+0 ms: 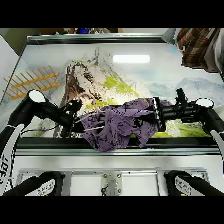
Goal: Fold the clothes and pants, and hang the long-sleeved shirts on hangers.
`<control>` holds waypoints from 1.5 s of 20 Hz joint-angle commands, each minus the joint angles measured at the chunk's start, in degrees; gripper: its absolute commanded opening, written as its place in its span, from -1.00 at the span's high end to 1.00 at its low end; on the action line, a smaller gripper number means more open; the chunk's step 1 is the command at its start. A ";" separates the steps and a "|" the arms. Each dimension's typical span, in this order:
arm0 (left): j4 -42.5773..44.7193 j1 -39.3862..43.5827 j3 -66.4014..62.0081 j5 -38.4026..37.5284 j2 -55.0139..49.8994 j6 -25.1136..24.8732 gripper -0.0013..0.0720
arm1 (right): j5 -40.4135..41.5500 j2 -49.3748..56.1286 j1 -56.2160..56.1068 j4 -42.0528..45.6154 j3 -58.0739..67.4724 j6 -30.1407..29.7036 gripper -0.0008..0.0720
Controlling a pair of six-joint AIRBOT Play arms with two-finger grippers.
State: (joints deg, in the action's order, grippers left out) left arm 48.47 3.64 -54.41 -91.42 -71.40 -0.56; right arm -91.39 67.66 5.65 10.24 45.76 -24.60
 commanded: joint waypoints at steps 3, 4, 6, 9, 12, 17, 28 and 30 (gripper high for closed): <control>0.00 -0.42 0.00 0.55 -0.02 9.88 -0.02 | -0.09 -0.02 -0.02 0.00 0.04 -0.07 0.90; 0.02 -0.42 0.00 0.59 -0.04 10.93 -0.01 | -0.07 -0.02 -0.02 0.00 0.04 -0.04 0.91; 0.02 -0.42 -0.02 0.87 -0.02 12.76 -0.01 | 0.11 -0.02 -0.02 0.00 0.04 -0.04 0.90; 0.00 -1.27 -0.02 2.84 0.02 17.94 -0.01 | 0.11 -0.04 -0.02 0.00 0.04 2.12 0.91; 0.00 -4.63 0.00 4.28 1.60 21.97 -0.01 | 0.11 -0.04 -0.02 -0.02 0.04 2.34 0.91; -0.02 -15.17 0.00 9.42 8.61 29.27 -0.01 | 0.11 -0.17 -0.02 -3.39 0.04 8.74 0.91; 0.09 -27.15 0.02 16.90 25.16 50.14 -0.01 | 13.73 -13.86 0.46 -18.51 0.09 26.67 0.91; 0.26 -26.49 0.04 18.34 26.77 61.51 -0.01 | 15.06 -17.05 1.49 -18.62 0.09 29.62 0.91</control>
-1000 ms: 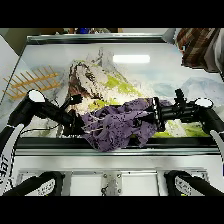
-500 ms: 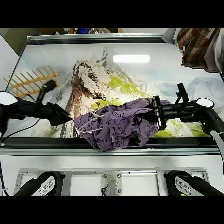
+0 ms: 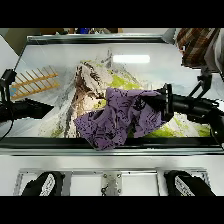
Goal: Fold the clothes and pants, and hang the long-sleeved shirts on hangers.
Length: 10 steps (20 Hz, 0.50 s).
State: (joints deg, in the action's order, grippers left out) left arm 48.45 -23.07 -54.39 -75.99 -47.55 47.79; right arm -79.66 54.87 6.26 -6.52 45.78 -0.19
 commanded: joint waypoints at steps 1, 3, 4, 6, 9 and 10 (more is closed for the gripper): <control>0.42 0.24 0.02 2.80 3.39 19.65 -0.01 | 3.34 -5.68 1.64 -1.79 0.07 6.14 0.91; -0.42 0.24 0.48 1.79 3.63 29.40 -0.29 | 3.41 -7.85 2.49 -1.53 0.07 6.25 0.91; -1.68 0.44 1.55 0.76 3.61 31.56 -0.68 | 3.37 -8.48 2.60 -1.29 0.07 6.29 0.91; -4.83 2.89 5.31 0.83 3.61 33.53 -0.77 | 3.34 -9.16 2.58 -0.74 0.07 6.84 0.91; -7.61 11.65 11.52 6.71 3.61 39.30 -0.77 | 3.34 -9.25 2.58 -0.11 0.07 7.98 0.91; -7.58 15.63 12.96 9.84 3.61 40.83 -0.77 | 3.34 -9.25 2.58 0.59 0.07 7.98 0.91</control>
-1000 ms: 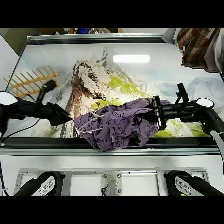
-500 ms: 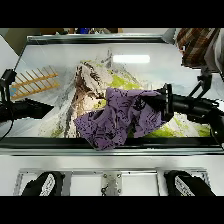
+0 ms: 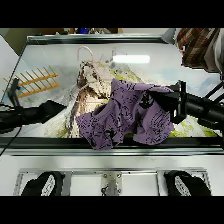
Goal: Fold the clothes and pants, and hang the long-sleeved shirts on hangers.
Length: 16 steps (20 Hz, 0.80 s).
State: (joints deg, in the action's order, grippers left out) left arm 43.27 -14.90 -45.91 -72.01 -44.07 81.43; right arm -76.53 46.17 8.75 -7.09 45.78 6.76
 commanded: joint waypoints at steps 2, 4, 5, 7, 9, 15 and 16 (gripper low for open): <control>-2.62 14.97 5.99 12.81 0.13 10.34 -0.77 | 0.22 -0.55 0.09 3.39 0.07 1.66 0.91; -2.86 21.35 6.05 18.58 0.13 12.15 -0.77 | 0.15 -0.55 0.09 6.05 0.07 3.04 0.91; -2.64 24.11 6.10 20.57 0.11 12.72 -0.77 | 0.02 -0.55 0.09 7.28 0.07 3.17 0.91; -2.36 27.56 6.10 21.68 -0.52 14.62 -0.77 | 0.07 -0.55 0.09 7.48 0.07 3.15 0.91; -2.36 30.16 6.10 21.09 -2.32 15.02 -0.77 | 0.04 -0.57 0.09 7.48 0.07 3.15 0.91; -2.95 35.01 6.08 22.75 -7.17 15.72 -0.76 | 0.04 -1.68 0.09 6.86 0.07 3.17 0.91; -2.95 35.36 6.08 22.80 -7.52 15.72 -0.76 | 0.07 -1.92 0.09 6.86 0.07 3.15 0.91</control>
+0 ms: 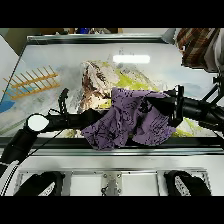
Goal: Fold the clothes and pants, and hang the long-sleeved shirts on hangers.
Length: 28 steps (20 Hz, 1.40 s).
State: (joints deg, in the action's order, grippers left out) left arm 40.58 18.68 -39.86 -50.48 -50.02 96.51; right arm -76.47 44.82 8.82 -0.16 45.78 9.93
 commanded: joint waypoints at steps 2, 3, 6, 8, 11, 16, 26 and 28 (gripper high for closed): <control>-0.24 2.89 0.02 2.16 -2.47 0.74 -0.76 | 0.00 -0.90 0.02 -0.07 0.09 0.00 0.91; -0.28 3.56 0.02 3.08 -3.10 1.14 -0.76 | -0.02 -1.01 0.02 -0.26 0.09 0.00 0.91; -0.26 5.62 -0.02 6.43 -4.35 2.56 -0.71 | -0.02 -1.01 0.02 -2.01 0.09 -0.02 0.91; -0.24 5.97 -0.02 8.15 -4.28 2.58 -0.71 | -0.02 -1.01 0.02 -2.01 0.09 0.00 0.91; 0.02 5.97 0.00 8.55 -4.28 3.41 0.20 | -0.02 -1.01 0.02 -2.01 0.09 0.00 0.91; 0.31 5.95 -0.02 9.62 -4.26 3.41 0.92 | -0.02 -1.01 0.02 -2.01 0.09 0.00 0.91; 5.46 -6.47 0.07 -0.02 3.48 3.45 0.92 | 6.08 -2.45 0.02 -8.37 0.11 1.70 0.91; 6.47 -8.52 0.07 -2.08 4.31 3.41 0.92 | 6.82 -3.54 0.02 -9.57 0.11 2.12 0.92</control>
State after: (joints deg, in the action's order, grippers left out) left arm 44.58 13.65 -39.83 -48.03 -47.37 100.07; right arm -72.29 42.44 8.82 -6.90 45.82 11.25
